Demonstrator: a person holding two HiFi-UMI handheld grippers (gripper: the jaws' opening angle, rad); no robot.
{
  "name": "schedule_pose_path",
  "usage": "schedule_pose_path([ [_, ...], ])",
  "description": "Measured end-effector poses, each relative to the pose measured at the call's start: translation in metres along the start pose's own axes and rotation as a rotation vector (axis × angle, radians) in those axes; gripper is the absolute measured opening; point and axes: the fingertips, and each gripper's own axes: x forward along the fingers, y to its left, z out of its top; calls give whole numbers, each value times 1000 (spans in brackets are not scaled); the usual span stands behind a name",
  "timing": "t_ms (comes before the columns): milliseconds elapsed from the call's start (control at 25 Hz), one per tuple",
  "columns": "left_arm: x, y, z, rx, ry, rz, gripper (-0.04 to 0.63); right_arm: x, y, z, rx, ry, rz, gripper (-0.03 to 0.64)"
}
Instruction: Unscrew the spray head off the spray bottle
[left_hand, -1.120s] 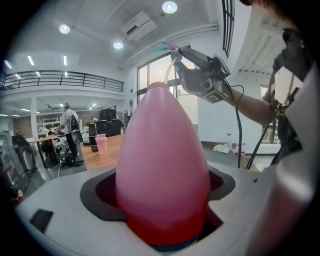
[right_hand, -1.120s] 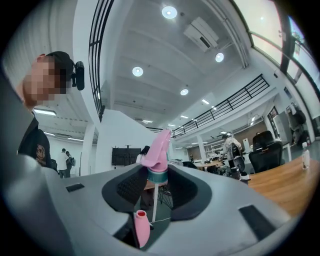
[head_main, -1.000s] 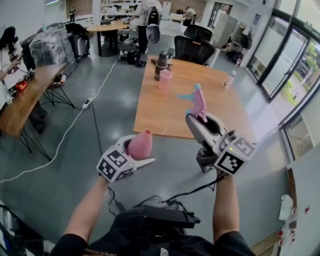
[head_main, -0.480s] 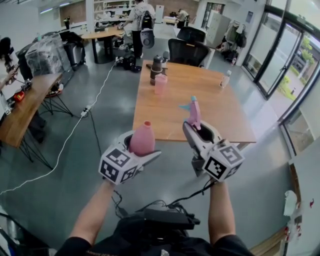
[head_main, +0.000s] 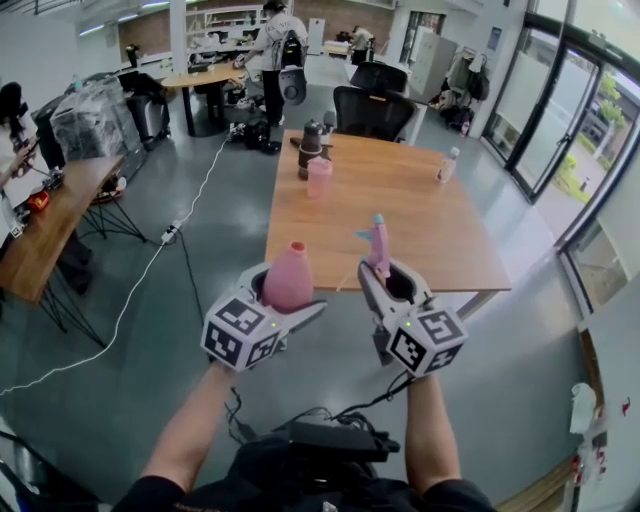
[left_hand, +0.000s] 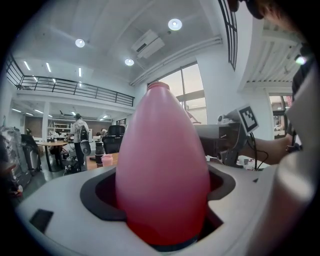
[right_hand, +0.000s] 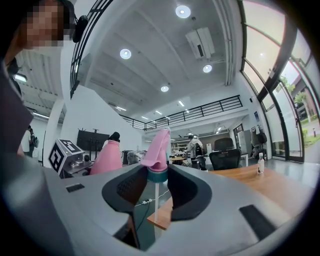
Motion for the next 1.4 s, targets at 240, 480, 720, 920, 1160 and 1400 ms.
schedule_pose_path([
  [240, 1, 0, 2, 6, -1, 14, 449, -7, 3, -4, 14, -11, -17, 130],
  [480, 2, -1, 3, 7, -2, 18, 450, -6, 5, -6, 9, -9, -16, 130],
  [720, 1, -1, 4, 3, -5, 19, 450, -6, 7, -2, -1, -12, -20, 130],
  [920, 3, -3, 5, 1, -8, 15, 451, -8, 7, 0, -4, -18, -17, 130],
  [1160, 3, -7, 5, 0, -8, 10, 451, -11, 8, 1, -6, -21, -16, 130],
  [1400, 4, -7, 5, -1, -7, 9, 451, -11, 8, 3, -13, -33, -1, 130],
])
